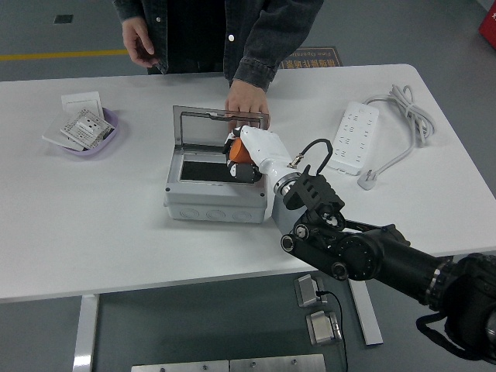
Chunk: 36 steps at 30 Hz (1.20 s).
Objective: Pick up the cylinder from the cube,place it in the box,flap close box
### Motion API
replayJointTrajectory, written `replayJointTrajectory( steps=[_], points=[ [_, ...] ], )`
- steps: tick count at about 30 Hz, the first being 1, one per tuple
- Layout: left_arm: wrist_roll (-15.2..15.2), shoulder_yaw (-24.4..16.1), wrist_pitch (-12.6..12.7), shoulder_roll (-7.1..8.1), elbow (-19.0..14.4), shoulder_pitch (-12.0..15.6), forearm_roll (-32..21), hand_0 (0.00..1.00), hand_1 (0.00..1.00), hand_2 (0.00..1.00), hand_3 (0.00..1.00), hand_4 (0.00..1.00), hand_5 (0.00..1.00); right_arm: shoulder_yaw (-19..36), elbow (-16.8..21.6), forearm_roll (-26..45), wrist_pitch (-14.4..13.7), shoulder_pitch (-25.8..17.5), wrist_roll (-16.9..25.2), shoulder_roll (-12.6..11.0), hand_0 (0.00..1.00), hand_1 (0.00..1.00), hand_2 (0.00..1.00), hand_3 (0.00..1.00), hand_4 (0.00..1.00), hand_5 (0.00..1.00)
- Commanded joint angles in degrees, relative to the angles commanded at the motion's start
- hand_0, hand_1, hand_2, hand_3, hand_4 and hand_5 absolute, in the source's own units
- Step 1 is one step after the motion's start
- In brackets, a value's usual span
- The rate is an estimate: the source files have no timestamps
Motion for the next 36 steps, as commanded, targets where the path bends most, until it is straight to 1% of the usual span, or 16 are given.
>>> replayJointTrajectory(
  steps=[4,8,26,30,36],
  points=[
    [0.1,-0.2,0.0,0.12,0.0,-0.1,0.1,0.936,0.968,0.961,0.995,0.994,0.888,-1.3,-0.4,0.1,-0.1,1.1,-0.6,0.0,0.002,0.014,0.194,0.202,0.030,0.026],
    [0.2,-0.2,-0.1,0.10,0.0,-0.1,0.2,0.937,0.968,0.961,0.996,0.994,0.887,-1.8,0.1,-0.2,-0.3,1.6,-0.9,0.0,0.002,0.014,0.196,0.203,0.030,0.028],
    [0.2,-0.6,-0.2,-0.06,0.0,0.3,0.8,0.940,0.969,0.963,0.998,0.993,0.890,-1.6,5.9,-2.4,-0.7,0.7,-1.6,0.0,0.002,0.013,0.196,0.203,0.030,0.032],
    [0.2,-0.5,-0.2,-0.05,0.0,0.1,0.7,0.941,0.970,0.963,0.998,0.994,0.891,-2.0,6.6,-0.5,-1.2,0.6,-0.7,0.0,0.002,0.012,0.196,0.203,0.031,0.035],
    [0.3,-0.2,-0.2,0.05,0.0,-0.1,0.4,0.943,0.970,0.963,0.998,0.994,0.891,-2.8,6.1,5.2,-2.1,0.4,1.9,0.0,0.002,0.011,0.196,0.203,0.030,0.036]
  ],
)
